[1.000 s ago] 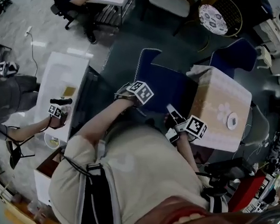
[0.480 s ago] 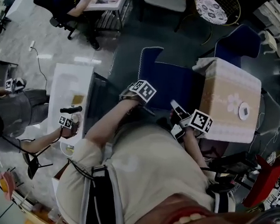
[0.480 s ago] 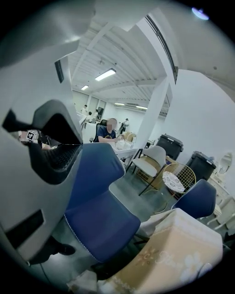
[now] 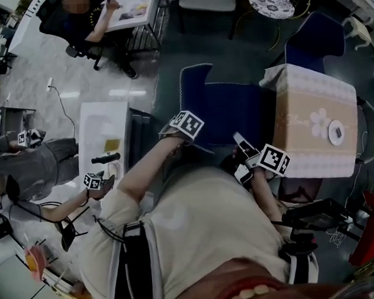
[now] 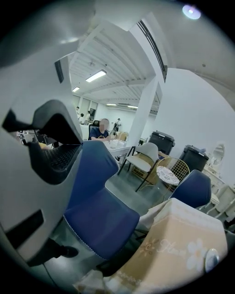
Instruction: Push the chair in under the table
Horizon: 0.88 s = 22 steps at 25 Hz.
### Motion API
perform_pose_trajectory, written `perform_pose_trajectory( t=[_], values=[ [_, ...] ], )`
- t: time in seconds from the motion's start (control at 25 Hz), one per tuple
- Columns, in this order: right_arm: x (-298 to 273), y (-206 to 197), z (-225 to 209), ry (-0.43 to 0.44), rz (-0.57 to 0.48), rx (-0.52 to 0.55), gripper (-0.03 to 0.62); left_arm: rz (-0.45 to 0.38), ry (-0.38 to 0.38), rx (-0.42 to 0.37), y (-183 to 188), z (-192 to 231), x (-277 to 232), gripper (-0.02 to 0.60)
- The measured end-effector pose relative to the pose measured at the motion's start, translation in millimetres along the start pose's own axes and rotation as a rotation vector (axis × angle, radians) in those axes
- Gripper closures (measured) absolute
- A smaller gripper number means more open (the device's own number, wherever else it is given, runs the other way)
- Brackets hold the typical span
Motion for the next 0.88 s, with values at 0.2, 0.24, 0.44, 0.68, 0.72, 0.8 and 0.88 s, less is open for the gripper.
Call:
perform_pose_trajectory(
  t=[0.2, 0.24, 0.44, 0.68, 0.72, 0.8, 0.88],
  values=[
    [-6, 6, -9, 0.003, -0.014, -0.007, 0.582, -0.003, 0.003, 0.016, 5, 5, -3, 0.408],
    [-5, 6, -10, 0.001, -0.014, -0.008, 0.582, -0.005, 0.002, 0.016, 6, 4, -5, 0.408],
    [3, 5, -12, -0.014, -0.023, -0.003, 0.582, -0.012, -0.02, -0.013, 12, -10, -12, 0.408],
    [0, 2, -10, -0.017, -0.013, -0.003, 0.582, -0.005, -0.014, -0.024, 11, -5, -11, 0.407],
    [0, 2, -10, -0.016, -0.014, -0.002, 0.582, -0.006, -0.015, -0.026, 12, -6, -11, 0.407],
    [0, 2, -9, -0.013, -0.016, -0.005, 0.582, -0.003, -0.012, -0.022, 13, -8, -11, 0.407],
    [-2, 1, -9, -0.012, -0.013, -0.005, 0.582, -0.002, -0.007, -0.015, 15, -7, -10, 0.407]
  ],
)
Point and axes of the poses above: the fingertips, and each gripper's own axes: x backward along the fingers, z to its left, y out of its top, the point moved 2 cm from there along x, backward along the fingers, and after that the axes turned 15 degrees about x, right-handed, at the moved point
